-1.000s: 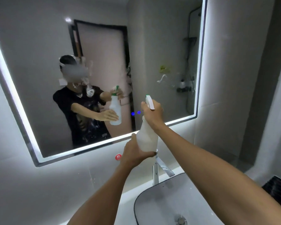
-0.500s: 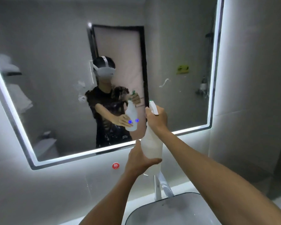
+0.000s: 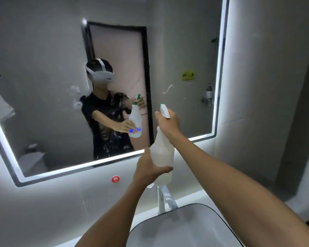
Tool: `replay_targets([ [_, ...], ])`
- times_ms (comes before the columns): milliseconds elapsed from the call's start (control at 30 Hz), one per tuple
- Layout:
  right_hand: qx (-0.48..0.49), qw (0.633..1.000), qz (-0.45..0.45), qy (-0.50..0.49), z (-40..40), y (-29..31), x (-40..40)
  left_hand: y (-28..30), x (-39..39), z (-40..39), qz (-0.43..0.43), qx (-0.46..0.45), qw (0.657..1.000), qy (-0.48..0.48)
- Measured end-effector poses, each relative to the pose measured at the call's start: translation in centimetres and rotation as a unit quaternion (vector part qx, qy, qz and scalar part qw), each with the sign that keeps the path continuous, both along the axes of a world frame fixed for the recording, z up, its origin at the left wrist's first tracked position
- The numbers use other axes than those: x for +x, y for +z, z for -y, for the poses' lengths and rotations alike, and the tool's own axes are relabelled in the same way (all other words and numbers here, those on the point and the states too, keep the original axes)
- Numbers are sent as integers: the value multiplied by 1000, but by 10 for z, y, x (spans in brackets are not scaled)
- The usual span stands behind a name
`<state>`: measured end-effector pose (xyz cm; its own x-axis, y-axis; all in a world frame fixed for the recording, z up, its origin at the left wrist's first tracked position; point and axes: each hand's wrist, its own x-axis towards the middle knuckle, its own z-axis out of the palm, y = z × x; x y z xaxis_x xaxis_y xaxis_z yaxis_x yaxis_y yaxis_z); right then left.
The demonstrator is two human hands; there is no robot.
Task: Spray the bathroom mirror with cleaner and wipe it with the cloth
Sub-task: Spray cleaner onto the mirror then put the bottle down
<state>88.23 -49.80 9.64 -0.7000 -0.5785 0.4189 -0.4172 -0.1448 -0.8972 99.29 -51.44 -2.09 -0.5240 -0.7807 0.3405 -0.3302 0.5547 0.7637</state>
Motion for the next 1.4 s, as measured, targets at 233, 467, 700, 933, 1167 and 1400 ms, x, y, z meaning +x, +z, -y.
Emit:
replay_targets([
  [233, -12, 998, -39, -48, -15, 6, 15, 5, 9, -12, -13, -10, 999, -30],
  [467, 0, 992, -79, -95, -36, 0, 22, 1, 12, -26, -19, -2, 997, -69],
  [700, 2, 995, -33, -91, -48, -5, 17, -2, 9, -36, -12, -6, 996, -83],
  [933, -16, 999, 6, -38, -42, -7, -4, -1, -6, -32, -2, -10, 998, -54],
  [1167, -3, 1000, -14, -22, -38, 8, -38, 6, -41, -23, -6, -19, 999, -30],
  [1400, -2, 998, -50, -34, -27, 6, -65, 4, -71, -23, -17, -18, 999, -27],
])
